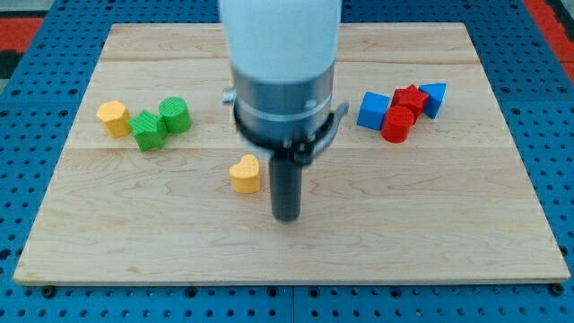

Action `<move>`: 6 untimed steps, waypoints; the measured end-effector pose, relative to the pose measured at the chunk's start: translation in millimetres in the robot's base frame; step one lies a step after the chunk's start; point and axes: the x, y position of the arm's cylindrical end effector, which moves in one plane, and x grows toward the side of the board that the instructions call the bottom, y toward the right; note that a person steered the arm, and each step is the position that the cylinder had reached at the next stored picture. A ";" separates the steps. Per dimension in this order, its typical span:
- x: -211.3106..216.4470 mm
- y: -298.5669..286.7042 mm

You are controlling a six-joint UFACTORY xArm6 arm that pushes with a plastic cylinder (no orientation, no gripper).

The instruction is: Place the yellow heart diagonally towards green star

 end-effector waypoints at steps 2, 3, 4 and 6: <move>13.5 -65.1; 44.1 -72.5; 8.3 -91.5; -34.5 -99.1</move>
